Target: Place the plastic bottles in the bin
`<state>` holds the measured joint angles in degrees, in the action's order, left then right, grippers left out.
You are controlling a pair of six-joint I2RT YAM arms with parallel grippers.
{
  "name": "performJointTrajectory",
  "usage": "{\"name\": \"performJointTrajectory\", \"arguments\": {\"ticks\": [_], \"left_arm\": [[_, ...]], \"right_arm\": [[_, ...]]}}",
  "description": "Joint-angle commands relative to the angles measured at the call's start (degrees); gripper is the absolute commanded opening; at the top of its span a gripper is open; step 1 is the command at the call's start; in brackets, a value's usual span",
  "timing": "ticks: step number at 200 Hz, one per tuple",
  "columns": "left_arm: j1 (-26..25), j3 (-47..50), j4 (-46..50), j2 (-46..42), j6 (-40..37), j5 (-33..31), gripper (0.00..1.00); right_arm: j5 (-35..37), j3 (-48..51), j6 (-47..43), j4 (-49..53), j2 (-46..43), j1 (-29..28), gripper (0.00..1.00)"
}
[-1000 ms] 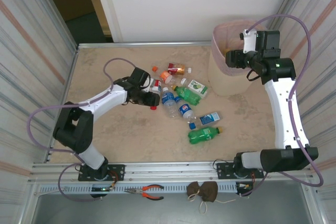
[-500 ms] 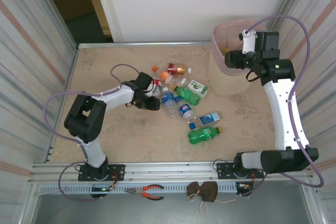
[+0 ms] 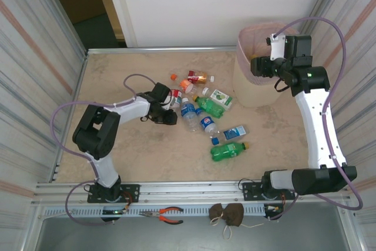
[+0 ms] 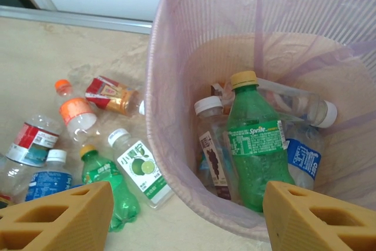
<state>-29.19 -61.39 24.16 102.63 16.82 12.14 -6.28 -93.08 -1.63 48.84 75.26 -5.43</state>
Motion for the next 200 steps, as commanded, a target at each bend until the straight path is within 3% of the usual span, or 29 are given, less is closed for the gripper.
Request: {"name": "performJointTrajectory", "arguments": {"ticks": [1,53,87,108,148,200], "left_arm": [[0.6,0.9,0.6,-3.8,0.5,-0.4,0.32],[0.9,2.0,0.7,-13.2,-6.0,0.5,0.3],[-0.3,2.2,1.5,-21.2,-18.2,3.6,0.29],[-3.9,1.8,3.8,-26.2,-29.3,1.8,0.28],[-14.4,4.9,5.4,-35.8,-54.0,-7.0,0.24],[-26.4,9.1,3.8,-40.6,-77.4,-27.4,0.18]], "right_arm": [[-1.0,0.1,1.6,-0.8,-1.9,-0.8,0.67],[-6.5,0.4,1.1,-1.4,-2.7,-3.0,0.67],[-13.1,0.6,0.6,-2.0,-3.1,-4.4,0.67],[-16.8,0.5,0.9,-2.3,-3.3,-5.5,0.67],[-21.7,-0.1,0.7,-0.2,-3.7,-8.0,0.68],[-23.1,-1.0,-3.3,8.3,-2.5,-15.5,0.7]]}}
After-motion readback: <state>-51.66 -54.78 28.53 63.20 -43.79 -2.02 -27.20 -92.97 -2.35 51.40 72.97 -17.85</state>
